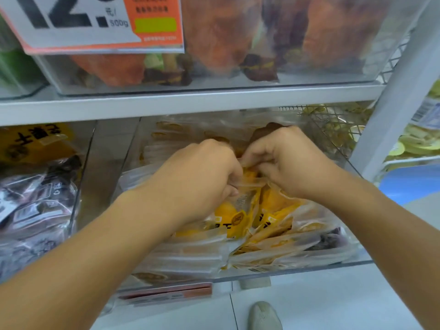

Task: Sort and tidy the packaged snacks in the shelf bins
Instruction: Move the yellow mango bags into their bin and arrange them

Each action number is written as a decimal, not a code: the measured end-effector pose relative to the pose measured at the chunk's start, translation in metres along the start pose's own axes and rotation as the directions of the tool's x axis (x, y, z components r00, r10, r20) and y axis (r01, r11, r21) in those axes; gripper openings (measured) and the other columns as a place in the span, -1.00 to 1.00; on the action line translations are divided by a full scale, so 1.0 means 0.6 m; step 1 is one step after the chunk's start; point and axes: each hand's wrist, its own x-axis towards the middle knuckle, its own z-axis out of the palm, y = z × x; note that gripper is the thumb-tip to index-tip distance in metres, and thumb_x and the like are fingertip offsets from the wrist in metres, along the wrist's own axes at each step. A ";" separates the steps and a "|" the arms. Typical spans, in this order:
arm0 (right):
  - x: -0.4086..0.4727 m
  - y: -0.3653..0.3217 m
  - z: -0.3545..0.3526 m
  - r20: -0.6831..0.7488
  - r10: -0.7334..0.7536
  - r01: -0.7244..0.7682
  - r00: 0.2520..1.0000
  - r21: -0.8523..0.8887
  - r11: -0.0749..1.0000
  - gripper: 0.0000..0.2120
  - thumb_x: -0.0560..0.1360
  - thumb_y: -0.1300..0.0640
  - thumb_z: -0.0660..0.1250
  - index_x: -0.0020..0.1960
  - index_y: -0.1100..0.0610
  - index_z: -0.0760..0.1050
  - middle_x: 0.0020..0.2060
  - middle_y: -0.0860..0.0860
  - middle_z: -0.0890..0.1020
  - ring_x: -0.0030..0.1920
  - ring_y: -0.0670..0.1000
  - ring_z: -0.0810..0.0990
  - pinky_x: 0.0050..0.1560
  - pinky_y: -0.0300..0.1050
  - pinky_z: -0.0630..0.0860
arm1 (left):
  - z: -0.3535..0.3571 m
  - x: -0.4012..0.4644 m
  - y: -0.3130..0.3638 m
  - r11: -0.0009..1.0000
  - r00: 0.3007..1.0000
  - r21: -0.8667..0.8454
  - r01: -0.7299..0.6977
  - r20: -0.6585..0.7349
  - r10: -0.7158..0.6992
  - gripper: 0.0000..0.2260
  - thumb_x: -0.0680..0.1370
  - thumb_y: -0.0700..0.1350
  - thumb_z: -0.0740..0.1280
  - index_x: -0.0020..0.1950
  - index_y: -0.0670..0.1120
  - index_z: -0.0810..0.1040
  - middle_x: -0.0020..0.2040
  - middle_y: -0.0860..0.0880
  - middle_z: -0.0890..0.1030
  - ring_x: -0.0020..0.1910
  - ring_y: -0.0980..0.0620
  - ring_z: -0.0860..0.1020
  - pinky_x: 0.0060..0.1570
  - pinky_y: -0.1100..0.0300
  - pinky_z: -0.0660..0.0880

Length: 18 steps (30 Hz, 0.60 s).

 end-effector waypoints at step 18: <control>0.014 -0.002 -0.010 -0.032 0.222 -0.224 0.975 -0.116 0.968 -0.85 0.45 -0.02 0.50 -0.23 0.03 0.67 -0.40 -0.03 0.57 -0.35 -0.01 0.49 -0.32 -0.14 0.36 | 0.007 0.009 -0.025 0.971 0.977 -0.149 0.186 -0.079 -0.199 -0.78 0.45 0.01 0.53 -0.14 0.06 0.47 -0.26 0.10 0.52 -0.19 0.03 0.51 -0.20 0.13 0.38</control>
